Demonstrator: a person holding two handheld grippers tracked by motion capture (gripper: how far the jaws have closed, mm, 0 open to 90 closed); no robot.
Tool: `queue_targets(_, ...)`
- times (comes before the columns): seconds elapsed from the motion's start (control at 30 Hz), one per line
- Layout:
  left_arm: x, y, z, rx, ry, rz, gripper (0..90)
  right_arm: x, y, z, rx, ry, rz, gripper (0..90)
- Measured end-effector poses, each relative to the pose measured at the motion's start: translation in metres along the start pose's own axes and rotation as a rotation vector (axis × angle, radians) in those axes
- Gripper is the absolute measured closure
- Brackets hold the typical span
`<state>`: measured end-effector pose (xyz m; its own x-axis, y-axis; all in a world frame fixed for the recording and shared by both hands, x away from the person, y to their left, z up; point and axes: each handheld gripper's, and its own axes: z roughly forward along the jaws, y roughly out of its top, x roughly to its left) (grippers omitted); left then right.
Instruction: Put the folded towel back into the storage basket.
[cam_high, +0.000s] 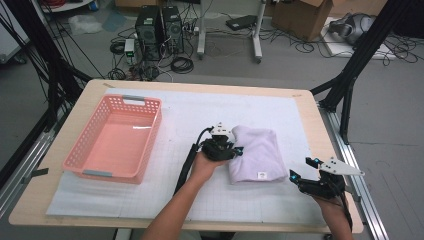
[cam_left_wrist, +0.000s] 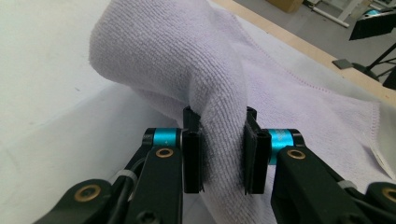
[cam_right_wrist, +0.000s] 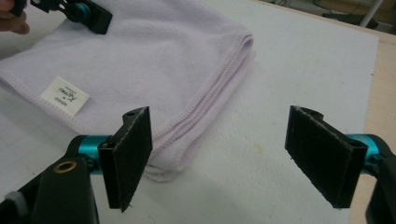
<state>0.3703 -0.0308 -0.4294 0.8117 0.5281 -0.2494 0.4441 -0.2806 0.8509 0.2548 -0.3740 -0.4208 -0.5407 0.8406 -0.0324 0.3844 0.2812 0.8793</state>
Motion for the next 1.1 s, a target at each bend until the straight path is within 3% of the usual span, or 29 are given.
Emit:
queue_targets(0.17,0.004,0.002,-0.019,-0.042,-0.01,0.025,73.9,0.0,0.0,0.0,0.0,-0.001,-0.001,22.0)
queue_targets(0.27,0.005,0.002,-0.038,-0.054,0.014,0.059,74.0,0.0,0.0,0.0,0.001,0.001,0.001,22.0)
queue_targets(0.4,0.009,0.001,-0.052,-0.057,0.025,0.073,74.1,0.001,0.0,0.001,0.004,0.003,0.001,22.0)
queue_targets(0.47,0.012,0.001,-0.064,-0.082,0.031,0.08,74.2,0.002,0.001,0.001,0.002,0.005,0.001,22.0)
queue_targets(0.73,0.013,0.001,-0.088,-0.142,0.021,0.119,74.4,0.003,0.001,0.002,0.001,0.012,0.0,22.0)
queue_targets(1.1,0.012,0.007,-0.118,-0.184,0.003,0.164,75.6,0.002,0.002,0.002,-0.008,0.015,0.002,22.0)
